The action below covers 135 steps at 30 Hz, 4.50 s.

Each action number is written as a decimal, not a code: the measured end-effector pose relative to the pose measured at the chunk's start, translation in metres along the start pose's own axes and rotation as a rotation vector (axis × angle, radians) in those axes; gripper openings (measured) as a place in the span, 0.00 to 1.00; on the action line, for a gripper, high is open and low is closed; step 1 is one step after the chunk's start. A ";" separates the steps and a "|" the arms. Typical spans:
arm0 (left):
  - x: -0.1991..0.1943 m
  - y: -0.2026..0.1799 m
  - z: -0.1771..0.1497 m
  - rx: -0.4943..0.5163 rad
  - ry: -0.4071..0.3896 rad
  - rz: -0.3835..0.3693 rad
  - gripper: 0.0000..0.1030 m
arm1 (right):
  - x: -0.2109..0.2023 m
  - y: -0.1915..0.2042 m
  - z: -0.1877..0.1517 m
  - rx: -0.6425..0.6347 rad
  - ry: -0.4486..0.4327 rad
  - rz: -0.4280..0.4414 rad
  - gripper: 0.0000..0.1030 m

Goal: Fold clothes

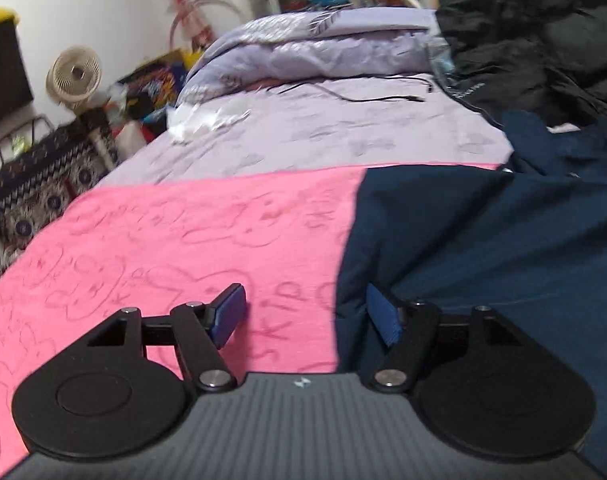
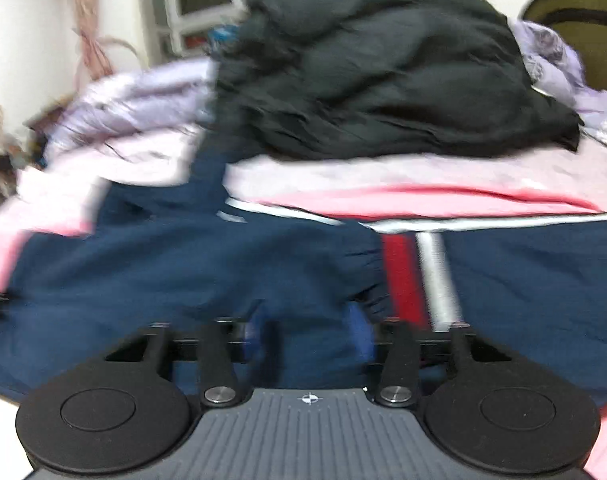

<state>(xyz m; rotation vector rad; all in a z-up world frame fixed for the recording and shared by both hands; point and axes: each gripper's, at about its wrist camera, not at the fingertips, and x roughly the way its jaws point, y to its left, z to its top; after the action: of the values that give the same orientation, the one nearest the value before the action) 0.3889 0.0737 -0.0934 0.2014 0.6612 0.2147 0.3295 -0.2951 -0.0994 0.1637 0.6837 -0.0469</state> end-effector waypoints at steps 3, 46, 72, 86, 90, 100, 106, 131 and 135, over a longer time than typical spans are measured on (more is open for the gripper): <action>-0.009 0.000 0.003 0.024 -0.008 0.026 0.64 | -0.009 0.014 0.003 -0.053 -0.023 -0.025 0.26; -0.132 -0.204 -0.025 -0.027 -0.002 -0.418 0.68 | -0.102 -0.203 0.095 0.257 -0.238 -0.240 0.05; -0.128 0.004 -0.036 -0.059 -0.238 -0.212 0.79 | -0.099 0.096 -0.013 -0.269 -0.133 0.181 0.72; -0.055 -0.032 -0.028 -0.011 -0.018 -0.104 0.96 | -0.051 -0.046 -0.019 -0.003 0.011 -0.145 0.79; -0.041 -0.035 -0.030 0.037 -0.006 -0.102 0.98 | -0.073 -0.033 -0.009 -0.035 -0.120 -0.120 0.79; -0.032 -0.018 -0.031 -0.089 0.038 -0.176 1.00 | 0.012 0.041 -0.010 -0.159 0.017 0.044 0.98; -0.033 -0.021 -0.033 -0.080 0.033 -0.166 1.00 | 0.012 0.052 -0.009 -0.201 0.016 0.022 1.00; -0.033 -0.022 -0.033 -0.082 0.034 -0.163 1.00 | 0.012 0.054 -0.008 -0.204 0.009 0.019 1.00; -0.033 -0.022 -0.033 -0.083 0.034 -0.163 1.00 | 0.012 0.054 -0.008 -0.204 0.009 0.019 1.00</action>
<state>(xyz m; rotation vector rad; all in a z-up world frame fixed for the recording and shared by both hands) 0.3464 0.0476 -0.1051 0.0641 0.6975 0.0893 0.3389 -0.2401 -0.1062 -0.0258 0.6911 0.0424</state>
